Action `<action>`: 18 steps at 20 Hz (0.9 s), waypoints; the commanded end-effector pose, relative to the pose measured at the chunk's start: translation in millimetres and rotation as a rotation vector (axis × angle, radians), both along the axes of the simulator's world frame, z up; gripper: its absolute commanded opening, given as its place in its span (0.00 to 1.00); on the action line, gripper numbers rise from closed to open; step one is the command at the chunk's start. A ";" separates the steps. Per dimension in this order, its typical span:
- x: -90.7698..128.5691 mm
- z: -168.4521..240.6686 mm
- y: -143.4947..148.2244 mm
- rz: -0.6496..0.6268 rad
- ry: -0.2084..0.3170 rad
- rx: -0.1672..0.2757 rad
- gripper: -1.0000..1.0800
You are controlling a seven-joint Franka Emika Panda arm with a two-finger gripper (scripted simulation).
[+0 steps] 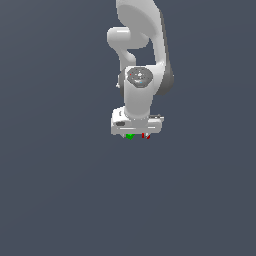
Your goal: Stack the red cube on top of the green cube.
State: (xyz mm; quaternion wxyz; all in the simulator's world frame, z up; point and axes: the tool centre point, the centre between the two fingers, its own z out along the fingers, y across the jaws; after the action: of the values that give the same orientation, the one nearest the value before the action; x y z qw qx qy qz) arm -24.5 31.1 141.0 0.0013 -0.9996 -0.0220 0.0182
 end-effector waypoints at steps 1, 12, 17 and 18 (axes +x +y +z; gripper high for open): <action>-8.5 -5.2 4.8 -0.011 -0.002 0.000 0.96; -67.2 -43.8 41.8 -0.097 -0.023 -0.002 0.96; -87.3 -58.9 57.4 -0.129 -0.030 -0.003 0.96; -90.2 -61.2 59.9 -0.134 -0.032 -0.003 0.96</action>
State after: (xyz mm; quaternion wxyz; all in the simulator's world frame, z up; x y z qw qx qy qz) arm -109.5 87.0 83.7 0.0005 -0.9992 0.0402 0.0037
